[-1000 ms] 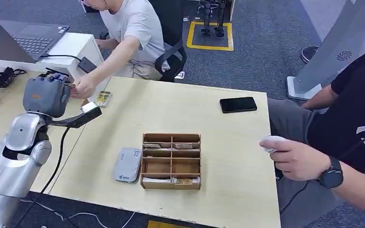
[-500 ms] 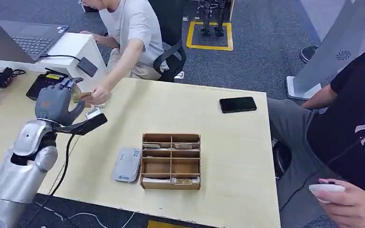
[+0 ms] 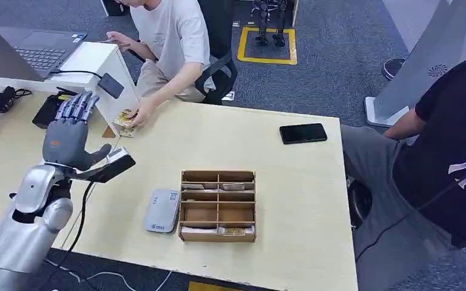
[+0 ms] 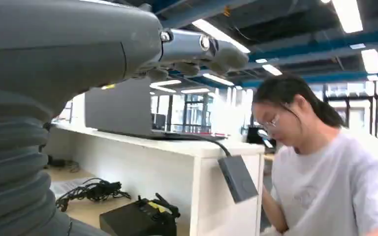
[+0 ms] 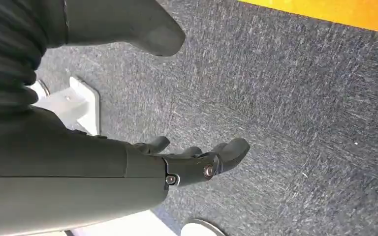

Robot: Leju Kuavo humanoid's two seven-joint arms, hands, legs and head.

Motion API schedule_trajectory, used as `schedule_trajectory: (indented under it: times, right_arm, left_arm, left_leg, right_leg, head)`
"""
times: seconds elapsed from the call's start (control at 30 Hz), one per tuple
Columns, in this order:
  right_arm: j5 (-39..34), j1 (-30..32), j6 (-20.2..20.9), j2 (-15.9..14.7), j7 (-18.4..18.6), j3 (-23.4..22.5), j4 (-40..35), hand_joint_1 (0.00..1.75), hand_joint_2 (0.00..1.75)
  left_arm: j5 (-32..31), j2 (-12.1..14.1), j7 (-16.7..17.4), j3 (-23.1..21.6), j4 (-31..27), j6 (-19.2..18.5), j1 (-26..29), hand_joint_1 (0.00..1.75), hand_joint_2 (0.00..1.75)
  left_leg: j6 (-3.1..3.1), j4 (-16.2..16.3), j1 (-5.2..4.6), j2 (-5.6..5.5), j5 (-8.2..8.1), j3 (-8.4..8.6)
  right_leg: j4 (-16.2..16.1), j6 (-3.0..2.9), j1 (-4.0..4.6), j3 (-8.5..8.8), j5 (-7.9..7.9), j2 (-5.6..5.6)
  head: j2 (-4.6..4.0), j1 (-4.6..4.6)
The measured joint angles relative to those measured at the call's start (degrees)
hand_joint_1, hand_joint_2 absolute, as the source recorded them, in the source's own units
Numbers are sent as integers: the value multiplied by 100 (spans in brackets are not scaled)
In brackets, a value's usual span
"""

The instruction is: Pass the card to the sensor for recognition and then transmit it.

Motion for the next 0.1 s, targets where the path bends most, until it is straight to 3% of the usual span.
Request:
schedule_trajectory:
  times: [0.1]
  right_arm:
    - [-113,90,-66,0,-61,-30,0,0,175]
  left_arm:
    - [101,-65,-150,474,-386,680,672,0,175]
  left_leg:
    - [2,-2,0,0,-7,-5]
  right_leg:
    - [0,-1,1,-3,-6,0]
  head:
    - [0,2]
